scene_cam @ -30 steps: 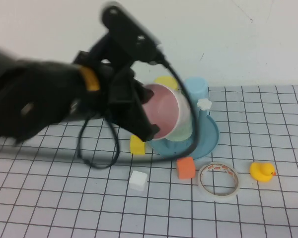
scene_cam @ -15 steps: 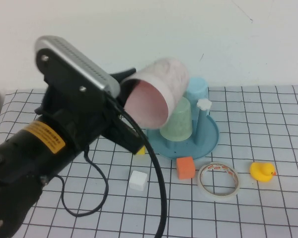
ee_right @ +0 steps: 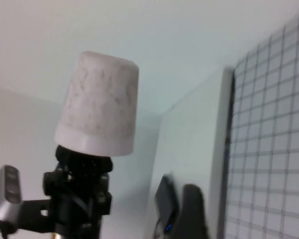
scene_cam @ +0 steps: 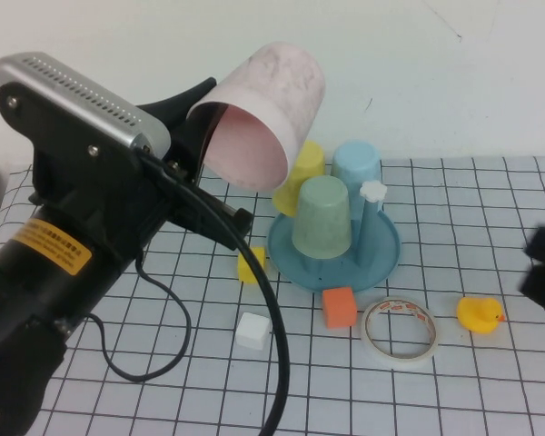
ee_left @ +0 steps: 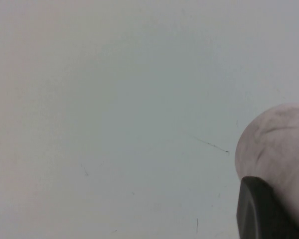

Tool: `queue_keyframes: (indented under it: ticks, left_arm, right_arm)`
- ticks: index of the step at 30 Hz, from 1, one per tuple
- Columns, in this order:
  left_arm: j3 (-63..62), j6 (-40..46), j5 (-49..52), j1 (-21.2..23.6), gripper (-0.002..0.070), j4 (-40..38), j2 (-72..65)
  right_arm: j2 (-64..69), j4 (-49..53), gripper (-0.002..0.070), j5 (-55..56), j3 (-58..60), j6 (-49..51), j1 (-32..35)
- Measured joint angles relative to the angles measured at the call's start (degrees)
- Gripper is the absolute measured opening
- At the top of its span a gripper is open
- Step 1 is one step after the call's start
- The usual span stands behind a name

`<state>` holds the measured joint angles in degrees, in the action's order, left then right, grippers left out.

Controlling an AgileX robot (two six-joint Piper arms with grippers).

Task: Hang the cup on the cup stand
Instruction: Adjust the cup with two arms

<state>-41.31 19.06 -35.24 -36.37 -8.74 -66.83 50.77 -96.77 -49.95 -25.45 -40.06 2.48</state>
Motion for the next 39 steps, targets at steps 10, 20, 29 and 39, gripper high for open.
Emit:
queue_keyframes:
  ticks: [10,20,29,39]
  left_arm:
    - [0.0,0.11,0.46,0.0,0.0005,-0.4,0.0]
    - [0.0,1.03,1.17,0.0,0.0005,-0.4,0.0]
    - [0.0,1.68,1.17,0.0,0.0005,-0.76,0.0]
    - [0.11,1.93,1.73,0.04,0.0005,-0.88,0.0]
  right_arm:
    - [29.54,0.11,0.0613,-8.43,-25.09,3.56,-11.31]
    - [34.63,0.11,0.0615,0.52,-40.77,3.65,-19.88]
    - [36.74,0.0,0.0617,5.86,-42.74,3.54,-25.54]
    - [38.15,-0.64,0.0618,7.6,-42.88,4.15,-26.93]
